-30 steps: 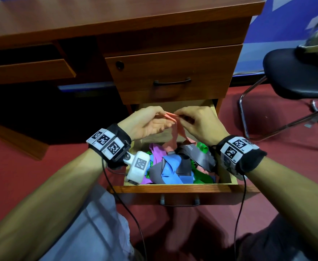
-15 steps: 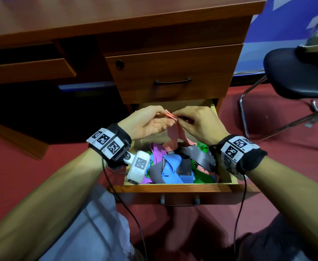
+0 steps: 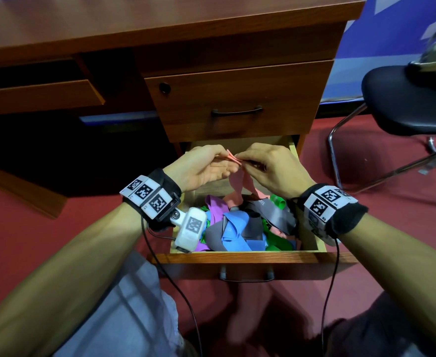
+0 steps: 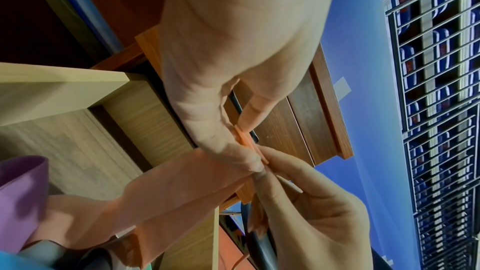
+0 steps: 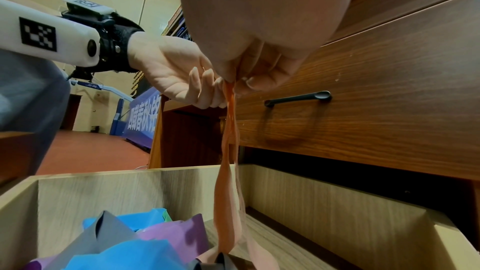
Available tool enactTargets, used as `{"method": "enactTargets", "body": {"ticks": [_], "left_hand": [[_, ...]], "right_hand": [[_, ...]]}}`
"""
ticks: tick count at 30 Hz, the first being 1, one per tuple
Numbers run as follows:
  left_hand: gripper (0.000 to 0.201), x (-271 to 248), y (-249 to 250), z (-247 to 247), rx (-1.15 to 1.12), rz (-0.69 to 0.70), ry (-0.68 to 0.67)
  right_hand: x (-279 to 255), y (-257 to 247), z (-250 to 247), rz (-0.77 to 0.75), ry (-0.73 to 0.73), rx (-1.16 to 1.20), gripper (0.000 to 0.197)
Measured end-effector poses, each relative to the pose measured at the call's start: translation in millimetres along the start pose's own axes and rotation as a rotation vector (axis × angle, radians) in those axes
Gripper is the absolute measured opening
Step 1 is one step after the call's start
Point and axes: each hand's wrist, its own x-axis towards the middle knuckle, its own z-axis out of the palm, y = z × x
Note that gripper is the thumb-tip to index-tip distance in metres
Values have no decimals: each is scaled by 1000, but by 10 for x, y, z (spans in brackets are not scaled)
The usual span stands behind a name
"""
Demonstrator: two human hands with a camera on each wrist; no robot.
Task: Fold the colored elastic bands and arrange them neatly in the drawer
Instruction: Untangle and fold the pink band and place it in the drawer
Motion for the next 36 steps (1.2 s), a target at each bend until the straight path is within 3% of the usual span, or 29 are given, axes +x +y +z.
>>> {"method": "enactTargets", "body": {"ticks": [10,16,22,25,28,31,33,36], "left_hand": [[11,-21,29,-27,-98,-28,-10],[10,-69,60,-73,-243,-108,-27],[27,-62,87,-126,-272,-179,-39],[33,-81,104,-115,-187,-141,-25],[24,-68,75,-58,75,43,72],[22,-36,9,-60,583,529,278],[27,-78,-10,-55,839,788,251],[10,-131,-5,-33,886,864,184]], "right_hand": [[-2,-54,-29,45,-61,57,36],[34,-25,-50,61,55,155,28],[52,13,-36,85,95,201,22],[51,11,-21,119,127,208,18],[69,19,-22,188,169,245,17],[88,-6,-31,245,166,287,18],[92,-12,-36,270,151,302,19],[86,-21,-34,285,147,306,19]]}}
